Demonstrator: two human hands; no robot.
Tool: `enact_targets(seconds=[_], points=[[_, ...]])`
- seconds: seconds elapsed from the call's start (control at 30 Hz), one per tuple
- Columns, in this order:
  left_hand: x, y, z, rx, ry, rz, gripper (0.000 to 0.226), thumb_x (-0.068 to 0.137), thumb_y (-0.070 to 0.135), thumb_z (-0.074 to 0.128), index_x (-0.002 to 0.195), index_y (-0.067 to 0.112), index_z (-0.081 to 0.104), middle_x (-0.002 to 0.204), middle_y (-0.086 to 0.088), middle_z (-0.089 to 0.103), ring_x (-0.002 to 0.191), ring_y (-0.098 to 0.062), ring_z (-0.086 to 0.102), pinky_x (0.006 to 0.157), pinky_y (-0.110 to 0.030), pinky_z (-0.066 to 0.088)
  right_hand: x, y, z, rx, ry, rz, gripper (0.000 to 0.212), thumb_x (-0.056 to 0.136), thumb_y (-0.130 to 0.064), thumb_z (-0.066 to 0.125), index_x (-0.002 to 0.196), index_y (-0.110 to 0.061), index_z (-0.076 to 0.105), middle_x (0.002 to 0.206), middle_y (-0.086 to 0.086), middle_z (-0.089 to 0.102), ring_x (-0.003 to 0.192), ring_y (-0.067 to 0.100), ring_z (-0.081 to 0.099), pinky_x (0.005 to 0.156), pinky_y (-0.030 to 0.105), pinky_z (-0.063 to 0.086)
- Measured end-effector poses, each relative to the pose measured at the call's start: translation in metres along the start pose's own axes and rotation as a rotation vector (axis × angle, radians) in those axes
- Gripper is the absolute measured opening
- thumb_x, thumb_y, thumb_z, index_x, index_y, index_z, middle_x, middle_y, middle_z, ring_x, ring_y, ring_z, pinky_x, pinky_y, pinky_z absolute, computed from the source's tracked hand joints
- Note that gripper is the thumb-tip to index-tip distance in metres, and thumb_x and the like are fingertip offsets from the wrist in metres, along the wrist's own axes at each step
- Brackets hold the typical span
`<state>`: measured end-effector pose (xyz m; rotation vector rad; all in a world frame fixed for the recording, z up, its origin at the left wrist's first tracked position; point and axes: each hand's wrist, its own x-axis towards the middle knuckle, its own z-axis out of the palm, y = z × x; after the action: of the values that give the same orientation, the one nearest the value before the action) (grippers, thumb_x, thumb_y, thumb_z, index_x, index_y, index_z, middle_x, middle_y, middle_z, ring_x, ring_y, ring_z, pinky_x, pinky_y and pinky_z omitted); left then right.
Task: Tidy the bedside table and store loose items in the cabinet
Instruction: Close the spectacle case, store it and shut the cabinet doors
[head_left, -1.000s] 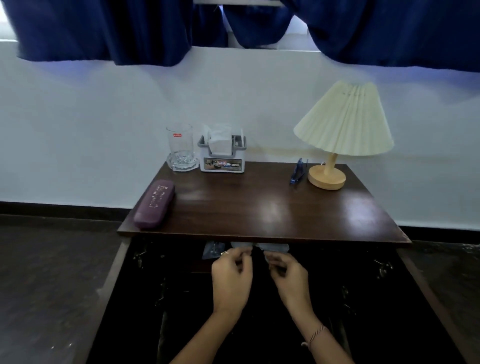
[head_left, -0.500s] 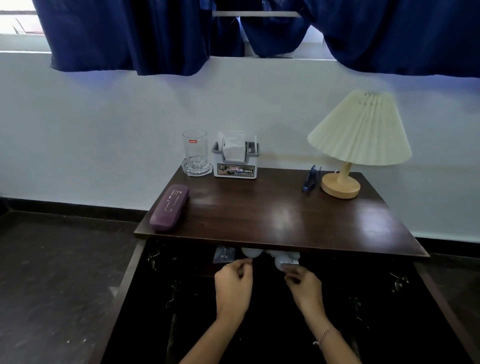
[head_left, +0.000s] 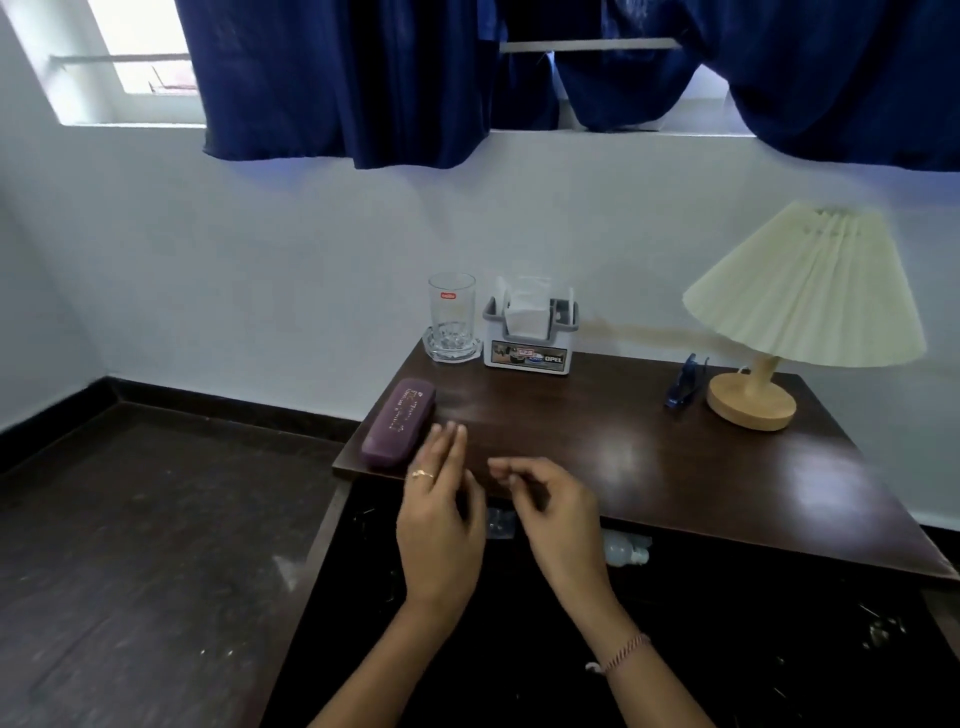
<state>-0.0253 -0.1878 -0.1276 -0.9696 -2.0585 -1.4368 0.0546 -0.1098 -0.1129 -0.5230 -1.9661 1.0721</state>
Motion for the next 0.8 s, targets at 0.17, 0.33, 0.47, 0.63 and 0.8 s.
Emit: enact_targets(seconds=[0.17, 0.33, 0.47, 0.63, 0.8], points=[[0.031, -0.029, -0.006, 0.419, -0.125, -0.153, 0.068, 0.084, 0.028, 0.064, 0.143, 0.012, 0.034, 0.154, -0.015, 0.025, 0.144, -0.031, 0.017, 0.111, -0.042, 0.03, 0.022, -0.003, 0.014, -0.015, -0.016, -0.066, 0.03, 0.082, 0.007, 0.056, 0.092, -0.015, 0.073, 0.089, -0.005, 0.072, 0.085, -0.002, 0.066, 0.08, 0.006, 0.047], [0.047, -0.049, -0.008, 0.463, -0.242, -0.377, 0.076, 0.075, 0.036, 0.072, 0.139, 0.014, 0.038, 0.139, -0.015, 0.047, 0.127, -0.033, 0.038, 0.1, -0.041, 0.038, 0.038, -0.002, 0.022, -0.087, -0.068, -0.118, 0.032, 0.082, 0.008, 0.056, 0.092, -0.017, 0.073, 0.09, -0.005, 0.07, 0.085, -0.005, 0.062, 0.077, 0.001, 0.043], [0.05, -0.05, -0.007, 0.373, -0.21, -0.405, 0.051, 0.078, 0.028, 0.071, 0.125, 0.016, 0.055, 0.118, -0.009, 0.062, 0.111, -0.028, 0.049, 0.085, -0.037, 0.044, 0.043, 0.001, 0.014, -0.117, -0.09, -0.147, 0.032, 0.082, 0.008, 0.054, 0.093, -0.016, 0.073, 0.094, -0.004, 0.067, 0.086, 0.0, 0.062, 0.078, 0.004, 0.044], [0.038, -0.05, 0.001, 0.21, -0.286, -0.224, 0.051, 0.072, 0.023, 0.075, 0.121, 0.019, 0.06, 0.115, -0.001, 0.065, 0.108, -0.024, 0.052, 0.087, -0.026, 0.039, 0.044, 0.016, -0.003, -0.278, -0.095, -0.174, 0.035, 0.082, 0.006, 0.053, 0.106, -0.016, 0.068, 0.103, -0.001, 0.065, 0.096, 0.011, 0.062, 0.089, 0.018, 0.047], [0.03, -0.031, 0.02, 0.048, -0.494, -0.07, 0.059, 0.067, 0.023, 0.076, 0.123, 0.018, 0.06, 0.115, 0.001, 0.067, 0.106, -0.019, 0.057, 0.09, -0.018, 0.038, 0.039, 0.029, -0.024, -0.503, -0.21, -0.187, 0.049, 0.086, -0.01, 0.06, 0.134, -0.012, 0.047, 0.134, 0.003, 0.05, 0.127, 0.016, 0.042, 0.11, 0.016, 0.024]])
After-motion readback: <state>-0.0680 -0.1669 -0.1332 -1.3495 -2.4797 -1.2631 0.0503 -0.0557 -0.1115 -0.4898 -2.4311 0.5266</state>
